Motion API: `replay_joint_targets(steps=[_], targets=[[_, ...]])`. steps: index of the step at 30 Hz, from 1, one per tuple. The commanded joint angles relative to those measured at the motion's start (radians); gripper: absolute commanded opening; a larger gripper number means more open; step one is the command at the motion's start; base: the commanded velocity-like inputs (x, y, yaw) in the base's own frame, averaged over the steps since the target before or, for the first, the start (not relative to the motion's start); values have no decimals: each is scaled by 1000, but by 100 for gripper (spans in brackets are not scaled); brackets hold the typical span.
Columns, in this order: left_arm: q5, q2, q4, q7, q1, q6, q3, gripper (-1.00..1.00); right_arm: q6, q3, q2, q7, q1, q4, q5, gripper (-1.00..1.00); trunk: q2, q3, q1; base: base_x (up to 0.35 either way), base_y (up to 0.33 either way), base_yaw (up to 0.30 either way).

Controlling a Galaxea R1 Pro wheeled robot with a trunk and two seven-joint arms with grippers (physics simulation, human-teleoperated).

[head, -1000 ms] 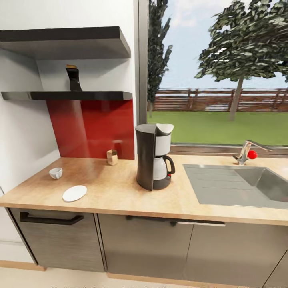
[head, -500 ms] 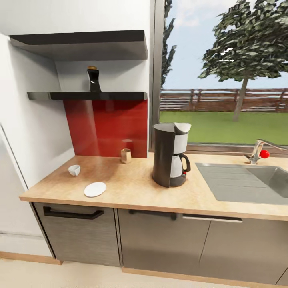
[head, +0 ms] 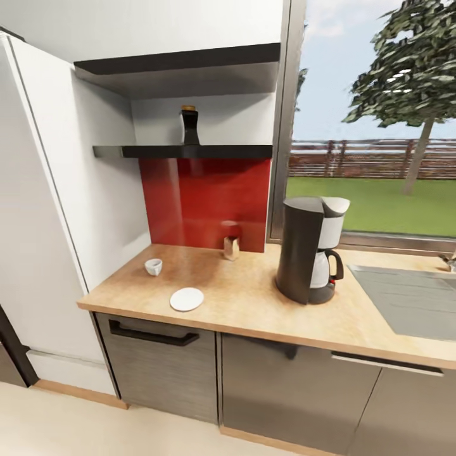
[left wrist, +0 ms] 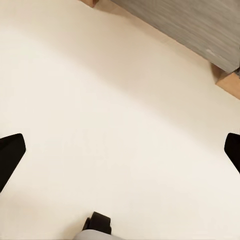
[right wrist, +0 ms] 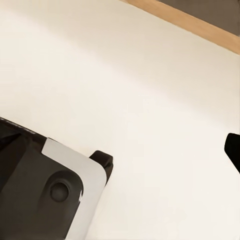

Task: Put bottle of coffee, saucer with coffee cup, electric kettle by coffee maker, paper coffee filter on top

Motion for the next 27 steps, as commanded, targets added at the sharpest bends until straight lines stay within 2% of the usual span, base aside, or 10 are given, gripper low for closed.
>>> replay_joint_targets(steps=[1, 5, 11, 17, 27], targets=[[0, -1, -3, -3, 0, 6, 3, 100, -6, -7, 0, 4, -1, 1, 11, 100, -1, -1, 1, 208, 203, 44], [0, -1, -3, -3, 0, 5, 3, 100, -6, -8, 0, 6, -1, 1, 11, 100, -1, -1, 1, 230, 221, -75], [0, -1, -3, -3, 0, 6, 3, 100, -6, -8, 0, 7, -1, 1, 11, 100, -1, 2, 1, 176, 257, -232], [0, -1, -2, -3, 0, 5, 3, 100, -7, -8, 0, 6, -1, 1, 11, 100, -1, 4, 1, 32, 301, -210], [0, -1, -1, -2, 0, 5, 3, 100, -10, -9, 0, -4, -1, 2, 14, 100, -1, 5, 1, -5, 265, -32]])
